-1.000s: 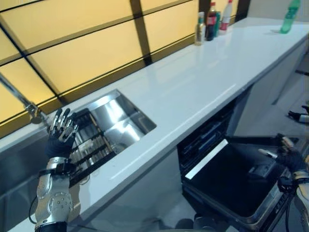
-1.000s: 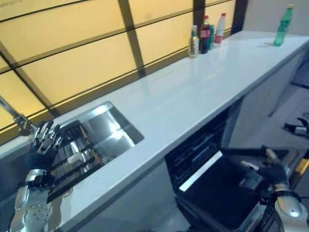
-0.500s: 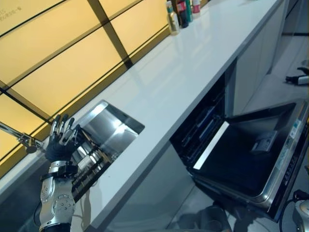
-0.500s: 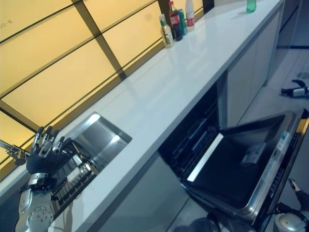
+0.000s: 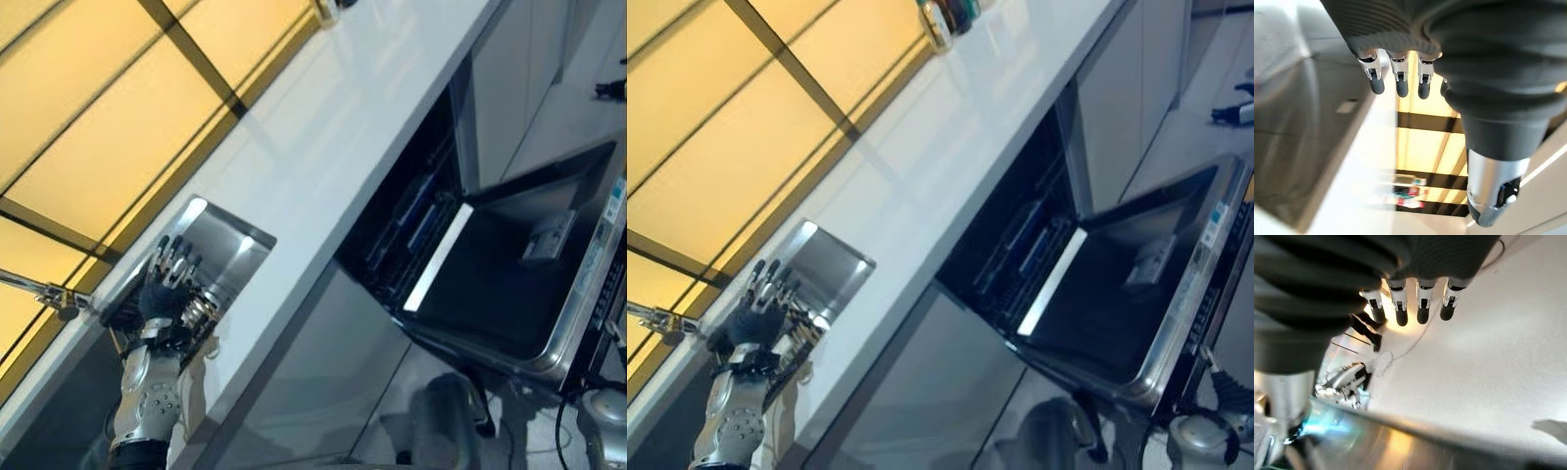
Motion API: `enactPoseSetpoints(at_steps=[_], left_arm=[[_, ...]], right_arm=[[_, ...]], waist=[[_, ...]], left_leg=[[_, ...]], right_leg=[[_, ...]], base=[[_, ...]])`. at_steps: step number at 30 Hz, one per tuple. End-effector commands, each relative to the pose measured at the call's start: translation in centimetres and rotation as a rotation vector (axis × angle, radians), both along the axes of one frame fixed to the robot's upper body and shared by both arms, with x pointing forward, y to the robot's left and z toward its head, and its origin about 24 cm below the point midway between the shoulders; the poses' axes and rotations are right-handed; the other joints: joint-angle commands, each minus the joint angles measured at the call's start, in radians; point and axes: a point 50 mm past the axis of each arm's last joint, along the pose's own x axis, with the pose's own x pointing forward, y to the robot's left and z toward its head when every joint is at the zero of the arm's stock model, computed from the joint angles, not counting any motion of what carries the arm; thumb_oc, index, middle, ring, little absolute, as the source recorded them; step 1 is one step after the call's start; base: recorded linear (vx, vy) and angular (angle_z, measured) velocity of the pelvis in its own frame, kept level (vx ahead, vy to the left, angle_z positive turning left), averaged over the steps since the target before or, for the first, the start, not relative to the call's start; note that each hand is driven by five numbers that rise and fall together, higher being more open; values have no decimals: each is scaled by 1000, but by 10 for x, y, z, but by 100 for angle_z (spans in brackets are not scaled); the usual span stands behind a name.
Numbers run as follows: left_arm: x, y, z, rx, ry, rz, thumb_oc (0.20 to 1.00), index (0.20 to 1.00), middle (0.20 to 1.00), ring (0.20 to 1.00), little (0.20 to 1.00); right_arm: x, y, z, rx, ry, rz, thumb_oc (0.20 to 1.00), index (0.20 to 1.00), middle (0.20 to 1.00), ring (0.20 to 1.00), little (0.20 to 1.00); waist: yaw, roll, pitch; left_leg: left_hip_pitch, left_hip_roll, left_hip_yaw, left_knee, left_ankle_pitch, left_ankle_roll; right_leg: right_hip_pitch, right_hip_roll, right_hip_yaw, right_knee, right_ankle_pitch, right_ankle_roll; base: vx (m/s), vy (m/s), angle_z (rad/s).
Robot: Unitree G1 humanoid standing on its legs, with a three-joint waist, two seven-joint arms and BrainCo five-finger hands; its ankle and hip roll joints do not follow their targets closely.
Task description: Pick up plates and place into dishwasher.
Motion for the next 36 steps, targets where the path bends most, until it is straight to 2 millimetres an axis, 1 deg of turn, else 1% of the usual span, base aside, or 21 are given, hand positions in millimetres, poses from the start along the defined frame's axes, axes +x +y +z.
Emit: enactPoseSetpoints(at_steps=[1,3,4,6,9,12,15,19,21,23,25,26,28,34,36], left_arm=[[1,15,28,23,-126,107,1000,1000,1000,1000,1000],[2,11,31,13,-133,101,1000,1000,1000,1000,1000],[3,8,34,13,-139,92,1000,1000,1000,1000,1000],[4,2,39,23,-141,60,1000,1000,1000,1000,1000],[4,-6,40,21,-142,46,1000,1000,1000,1000,1000],[4,-9,43,26,-143,44,1000,1000,1000,1000,1000],[4,-9,42,20,-143,46,1000,1000,1000,1000,1000],[4,-8,41,17,-141,40,1000,1000,1000,1000,1000],[5,-7,43,17,-143,37,1000,1000,1000,1000,1000],[5,-5,42,16,-143,33,1000,1000,1000,1000,1000],[4,-2,41,14,-142,32,1000,1000,1000,1000,1000],[3,-1,41,14,-142,32,1000,1000,1000,1000,1000],[2,2,41,12,-147,35,1000,1000,1000,1000,1000],[-2,17,37,3,-129,50,1000,1000,1000,1000,1000],[-2,22,36,2,-121,57,1000,1000,1000,1000,1000]], right_arm=[[10,-4,-4,55,-31,-42,1000,1000,1000,1000,1000],[17,-5,-2,90,-39,-12,1000,1000,1000,1000,1000],[25,-4,-1,126,-27,42,1000,1000,1000,1000,1000],[47,5,6,157,-63,151,1000,1000,1000,1000,1000],[72,19,18,190,-102,310,1000,1000,1000,1000,1000],[93,32,32,212,-135,436,1000,1000,1000,1000,1000],[119,57,48,258,-174,643,1000,1000,1000,1000,1000],[141,95,64,299,-226,919,1000,1000,1000,1000,1000],[147,115,72,304,-251,1061,1000,1000,1000,1000,1000],[148,131,76,294,-251,1174,1000,1000,1000,1000,1000],[145,147,80,261,-247,1288,1000,1000,1000,1000,1000],[144,151,82,251,-249,1320,1000,1000,1000,1000,1000],[140,167,87,214,-253,1413,1000,1000,1000,1000,1000],[132,193,94,109,-221,1562,1000,1000,1000,1000,1000],[131,200,97,86,-207,1603,1000,1000,1000,1000,1000]], waist=[[2,84,62],[7,93,75],[12,99,85],[31,109,99],[48,115,107],[63,122,113],[78,126,122],[95,125,128],[102,116,131],[106,109,131],[109,98,127],[110,94,126],[114,78,121],[128,33,90],[136,12,67]], left_leg=[[-156,-59,4,214,-52,33],[-183,-64,9,241,-55,27],[-204,-69,10,258,-56,23],[-239,-77,8,281,-55,12],[-274,-82,8,305,-55,5],[-316,-86,9,327,-54,-1],[-358,-87,8,354,-58,-6],[-380,-84,0,349,-54,-5],[-376,-81,-7,334,-47,-2],[-365,-79,-17,316,-39,2],[-350,-75,-27,292,-31,7],[-345,-73,-32,283,-28,9],[-326,-66,-45,255,-19,14],[-249,-40,-77,176,9,17],[-216,-32,-91,144,18,17]], right_leg=[[12,-30,18,167,-184,-67],[-16,-28,25,201,-200,-73],[-37,-29,28,221,-209,-77],[-63,-38,28,250,-215,-88],[-94,-48,26,277,-222,-92],[-132,-57,28,302,-225,-94],[-170,-63,26,332,-233,-97],[-186,-68,19,330,-227,-93],[-177,-68,10,314,-220,-89],[-166,-70,2,295,-210,-86],[-150,-68,-6,267,-198,-80],[-143,-68,-8,256,-194,-78],[-117,-64,-16,215,-177,-71],[-15,-55,-51,101,-136,-54],[30,-50,-64,52,-121,-47]], base=[[-67,-25,-15],[-49,-35,-4],[-62,-55,5],[-54,-68,-1],[-29,-58,1],[-43,-58,0],[-35,-59,6],[-19,-45,3],[4,-38,19],[22,-22,8],[32,-14,-15],[33,-17,-16],[27,-25,3],[53,-22,14],[65,-25,15]])
